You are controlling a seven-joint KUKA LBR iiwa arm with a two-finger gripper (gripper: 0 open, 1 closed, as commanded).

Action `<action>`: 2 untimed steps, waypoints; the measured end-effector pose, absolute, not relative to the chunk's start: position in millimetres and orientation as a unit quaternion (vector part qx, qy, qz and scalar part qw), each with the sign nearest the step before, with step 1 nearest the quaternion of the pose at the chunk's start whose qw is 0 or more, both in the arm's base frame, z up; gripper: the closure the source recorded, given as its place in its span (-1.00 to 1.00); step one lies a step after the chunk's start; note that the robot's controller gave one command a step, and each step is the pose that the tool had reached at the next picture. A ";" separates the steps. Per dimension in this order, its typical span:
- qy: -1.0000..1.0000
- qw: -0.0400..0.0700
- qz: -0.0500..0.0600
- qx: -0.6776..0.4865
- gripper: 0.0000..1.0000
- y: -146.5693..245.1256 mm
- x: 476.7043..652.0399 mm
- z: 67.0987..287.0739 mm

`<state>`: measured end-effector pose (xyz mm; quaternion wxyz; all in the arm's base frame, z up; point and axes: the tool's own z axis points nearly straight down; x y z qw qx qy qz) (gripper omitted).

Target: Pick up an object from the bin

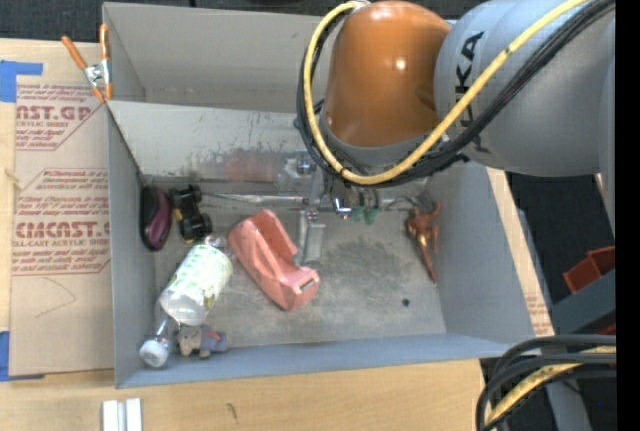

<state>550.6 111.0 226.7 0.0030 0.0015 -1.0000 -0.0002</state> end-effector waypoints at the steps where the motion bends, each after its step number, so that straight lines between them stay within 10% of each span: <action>1: -1.000 -0.001 -0.001 0.000 -1.00 110.3 552.0 231.6; 2: -1.000 -0.004 -0.001 0.025 -1.00 105.5 542.7 188.7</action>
Offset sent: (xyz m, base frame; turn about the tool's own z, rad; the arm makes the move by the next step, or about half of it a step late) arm -0.0171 -0.0100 -0.0714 -0.0798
